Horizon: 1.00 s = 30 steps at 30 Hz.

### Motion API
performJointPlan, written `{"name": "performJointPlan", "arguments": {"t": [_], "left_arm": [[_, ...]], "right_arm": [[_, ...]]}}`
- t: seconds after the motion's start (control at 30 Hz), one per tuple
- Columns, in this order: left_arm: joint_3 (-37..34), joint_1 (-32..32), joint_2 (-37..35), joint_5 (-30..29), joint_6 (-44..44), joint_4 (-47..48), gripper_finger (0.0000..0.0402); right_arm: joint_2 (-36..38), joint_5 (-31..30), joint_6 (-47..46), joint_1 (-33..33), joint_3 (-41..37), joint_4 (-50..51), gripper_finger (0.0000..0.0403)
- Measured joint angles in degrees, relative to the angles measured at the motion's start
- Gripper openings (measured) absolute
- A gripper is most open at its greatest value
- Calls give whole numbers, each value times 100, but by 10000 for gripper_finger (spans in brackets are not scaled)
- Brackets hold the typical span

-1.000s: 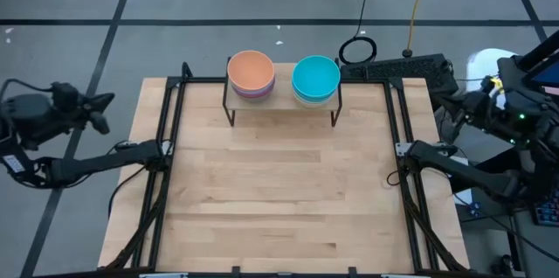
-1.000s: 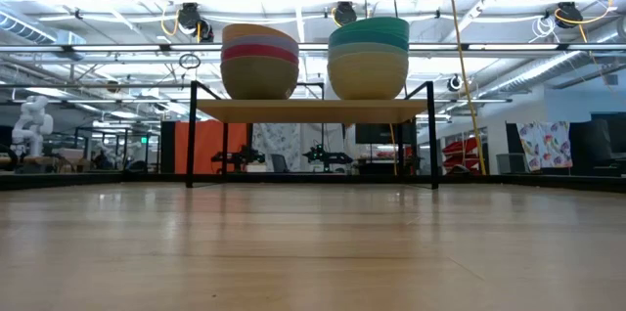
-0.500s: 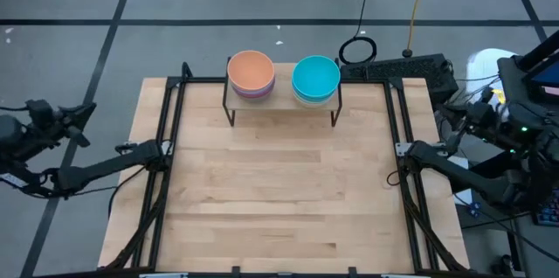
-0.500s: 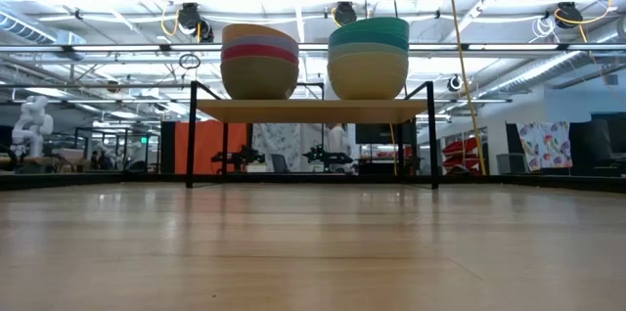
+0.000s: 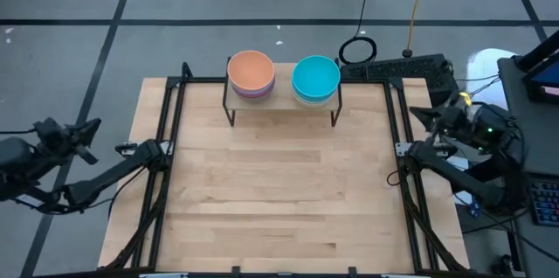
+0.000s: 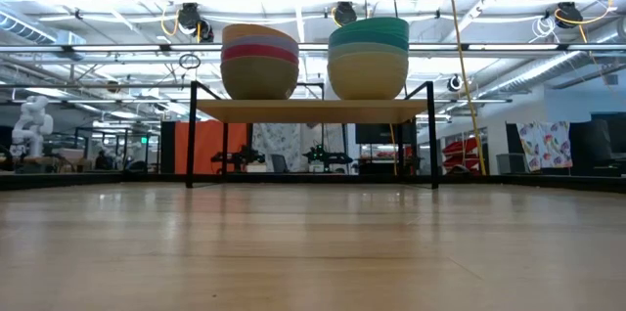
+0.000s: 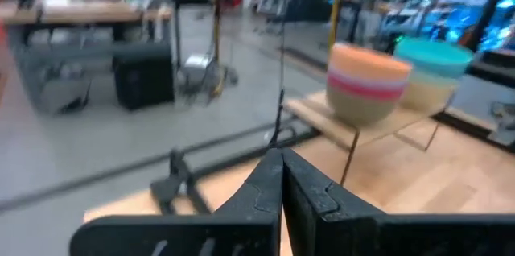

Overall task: Place and stack bowls onto a shelf
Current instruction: Return to Home Position

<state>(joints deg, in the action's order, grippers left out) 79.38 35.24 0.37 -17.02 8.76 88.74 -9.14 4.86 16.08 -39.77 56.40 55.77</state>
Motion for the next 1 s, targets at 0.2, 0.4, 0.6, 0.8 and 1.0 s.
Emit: {"name": "performJointPlan", "arguments": {"t": [0.2,0.4,0.6,0.8,1.0], "left_arm": [[-274,121,-3,233,-245,-363,3],[-871,114,-3,346,-120,-668,4],[-1612,110,-3,657,-329,-1456,5],[-2326,112,-3,879,-394,-2081,3],[-3090,112,-5,1267,-425,-2866,3]], "right_arm": [[140,451,46,5,-903,-931,0],[159,744,67,9,-1658,-1876,0],[159,904,39,9,-2243,-2582,0],[157,1196,-39,9,-2887,-3183,0],[159,1198,-193,9,-3241,-3248,0]]}}
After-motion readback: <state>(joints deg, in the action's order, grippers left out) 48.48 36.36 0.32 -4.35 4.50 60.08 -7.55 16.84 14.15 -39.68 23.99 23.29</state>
